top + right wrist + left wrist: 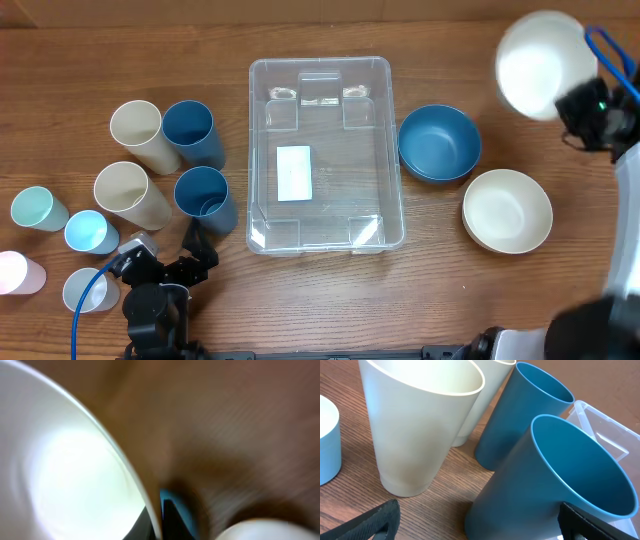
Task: Pack container
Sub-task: 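Lift the cream bowl with the right gripper and carry it over the container, then release the cream bowl into the container and withdraw the right gripper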
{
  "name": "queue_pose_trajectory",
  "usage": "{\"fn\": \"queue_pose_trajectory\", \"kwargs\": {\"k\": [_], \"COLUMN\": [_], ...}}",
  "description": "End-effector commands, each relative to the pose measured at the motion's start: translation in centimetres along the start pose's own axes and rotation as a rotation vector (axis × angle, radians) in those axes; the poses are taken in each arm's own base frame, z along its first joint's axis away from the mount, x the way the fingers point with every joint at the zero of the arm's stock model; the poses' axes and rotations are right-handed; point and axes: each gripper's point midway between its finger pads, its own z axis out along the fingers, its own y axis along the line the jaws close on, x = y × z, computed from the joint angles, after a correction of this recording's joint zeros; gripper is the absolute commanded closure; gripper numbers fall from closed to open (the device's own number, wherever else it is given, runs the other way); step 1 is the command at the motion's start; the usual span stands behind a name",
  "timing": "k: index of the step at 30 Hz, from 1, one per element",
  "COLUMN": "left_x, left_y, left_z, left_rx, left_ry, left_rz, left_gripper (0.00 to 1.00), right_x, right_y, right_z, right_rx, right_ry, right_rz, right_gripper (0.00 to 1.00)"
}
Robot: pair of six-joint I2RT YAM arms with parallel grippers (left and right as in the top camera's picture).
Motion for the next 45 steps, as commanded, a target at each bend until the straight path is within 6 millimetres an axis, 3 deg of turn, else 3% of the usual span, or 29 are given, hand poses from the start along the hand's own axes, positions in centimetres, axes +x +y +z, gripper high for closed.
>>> {"fn": "queue_pose_trajectory", "kwargs": {"k": [1,4,5,7,8,12,16,17,19,21,22,23,25,26,31,34,36,39,42,43,45], "left_x": [0.1,0.1,0.1,0.1,0.1,0.1,0.1,0.1,0.1,0.1,0.1,0.1,0.1,0.1,0.1,0.1,0.1,0.1,0.1,0.1,0.1], "left_y": [-0.4,-0.4,-0.4,-0.4,-0.4,-0.4,-0.4,-0.4,-0.4,-0.4,-0.4,-0.4,-0.4,-0.4,-0.4,-0.4,-0.3,-0.4,-0.4,-0.4,-0.4], "left_z": [0.0,0.0,0.0,0.0,0.0,0.0,0.0,0.0,0.0,0.0,0.0,0.0,0.0,0.0,0.0,0.0,0.0,0.0,0.0,0.0,0.0], "left_rx": [0.019,0.019,0.019,0.019,0.019,0.019,0.019,0.019,0.019,0.019,0.019,0.019,0.019,0.019,0.019,0.019,0.019,0.019,0.019,0.019,0.019], "left_ry": [0.0,0.0,0.0,0.0,0.0,0.0,0.0,0.0,0.0,0.0,0.0,0.0,0.0,0.0,0.0,0.0,0.0,0.0,0.0,0.0,0.0], "left_rz": [-0.015,-0.015,-0.015,-0.015,-0.015,-0.015,-0.015,-0.015,-0.015,-0.015,-0.015,-0.015,-0.015,-0.015,-0.015,-0.015,-0.015,-0.015,-0.015,-0.015,-0.015], "left_gripper": [0.0,0.0,0.0,0.0,0.0,0.0,0.0,0.0,0.0,0.0,0.0,0.0,0.0,0.0,0.0,0.0,0.0,0.0,0.0,0.0,0.0], "right_x": [7.0,15.6,17.4,24.1,25.9,29.8,32.0,32.1,31.5,30.3,29.5,28.6,27.3,26.6,22.1,17.2,12.7,8.3,6.9,7.0,8.7], "right_y": [10.9,15.4,16.0,17.5,17.4,16.0,14.9,15.3,17.1,19.4,20.7,21.7,22.7,23.0,20.8,17.3,12.5,4.7,-2.2,-3.7,-8.3], "right_z": [-5.4,-4.7,-4.1,-0.7,1.2,8.8,14.0,14.6,14.5,13.0,11.7,10.5,7.8,6.4,-0.7,-4.4,-7.0,-8.4,-7.9,-7.5,-6.4], "right_rx": [-0.236,-0.238,-0.224,-0.174,-0.136,-0.023,0.004,-0.013,-0.076,-0.139,-0.173,-0.197,-0.223,-0.235,-0.172,-0.065,0.044,0.248,0.436,0.475,0.597], "right_ry": [0.057,0.144,0.16,0.238,0.25,0.295,0.319,0.307,0.266,0.218,0.19,0.169,0.144,0.134,0.062,-0.018,-0.057,-0.069,-0.025,-0.008,0.067], "right_rz": [-0.299,-0.5,-0.534,-0.641,-0.678,-0.717,-0.723,-0.725,-0.766,-0.79,-0.799,-0.804,-0.8,-0.796,-0.77,-0.614,-0.392,-0.143,-0.008,0.011,0.063], "right_gripper": [0.96,0.96,0.96,0.96,0.96,0.96,0.96,0.96,0.96,0.91,0.82,0.62,0.4,0.34,0.34,0.33,0.26,0.18,0.14,0.13,0.13]}}
